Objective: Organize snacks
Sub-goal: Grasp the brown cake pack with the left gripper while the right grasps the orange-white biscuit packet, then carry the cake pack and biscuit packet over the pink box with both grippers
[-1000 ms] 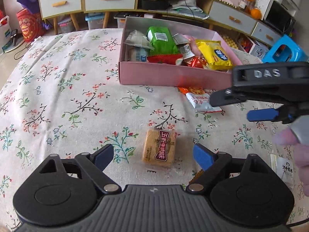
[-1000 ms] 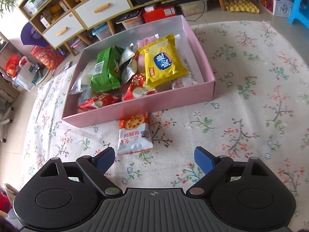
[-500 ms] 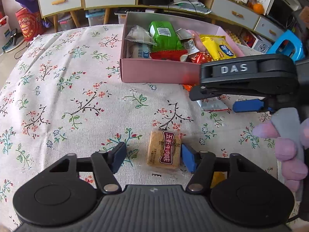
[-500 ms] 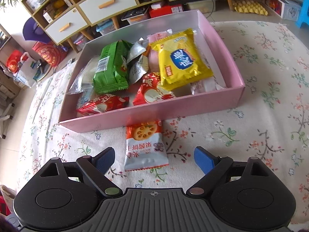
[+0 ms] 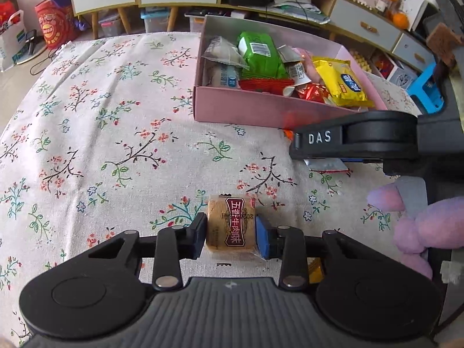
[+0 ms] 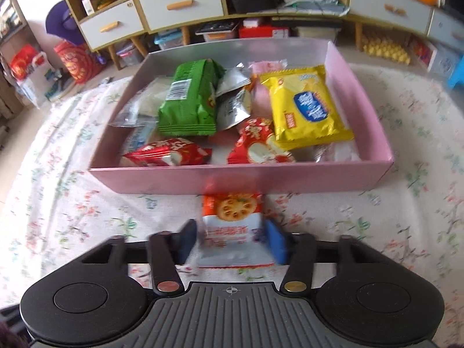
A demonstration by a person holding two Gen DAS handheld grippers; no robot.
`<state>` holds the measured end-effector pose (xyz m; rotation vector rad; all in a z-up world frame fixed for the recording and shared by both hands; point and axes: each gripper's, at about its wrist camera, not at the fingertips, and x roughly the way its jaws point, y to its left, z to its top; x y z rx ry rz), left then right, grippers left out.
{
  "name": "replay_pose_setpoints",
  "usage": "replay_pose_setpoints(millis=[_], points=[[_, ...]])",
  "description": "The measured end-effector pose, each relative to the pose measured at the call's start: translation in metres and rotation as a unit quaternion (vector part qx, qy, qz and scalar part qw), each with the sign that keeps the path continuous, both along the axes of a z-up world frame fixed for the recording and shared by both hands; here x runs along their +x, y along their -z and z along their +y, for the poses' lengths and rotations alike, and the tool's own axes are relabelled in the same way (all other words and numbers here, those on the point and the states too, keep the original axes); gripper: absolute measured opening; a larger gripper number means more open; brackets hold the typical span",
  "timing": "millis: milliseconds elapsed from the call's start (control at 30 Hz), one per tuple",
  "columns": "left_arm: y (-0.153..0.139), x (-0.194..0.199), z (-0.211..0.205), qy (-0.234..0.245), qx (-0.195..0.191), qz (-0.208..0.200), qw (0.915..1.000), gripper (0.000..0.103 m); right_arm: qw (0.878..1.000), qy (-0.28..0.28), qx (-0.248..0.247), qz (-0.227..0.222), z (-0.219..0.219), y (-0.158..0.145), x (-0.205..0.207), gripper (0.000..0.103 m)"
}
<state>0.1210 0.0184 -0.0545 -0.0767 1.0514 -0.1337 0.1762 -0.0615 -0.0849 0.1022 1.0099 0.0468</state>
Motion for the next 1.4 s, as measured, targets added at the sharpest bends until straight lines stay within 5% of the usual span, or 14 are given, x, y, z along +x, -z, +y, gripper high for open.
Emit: replay_pose_setpoints(millis=[567,1400], points=[[-0.002,0.0,0.018,-0.029,-0.011,0.002,0.9995,0.032,0.997,0.005,0.057,0.052,-0.033,-0.011,-0.011,0.038],[-0.019,0.004,0.005,-0.031,-0.029,-0.025,0.9988,0.032,0.994,0.033,0.096,0.029,-0.104,-0.04,-0.043,0.038]])
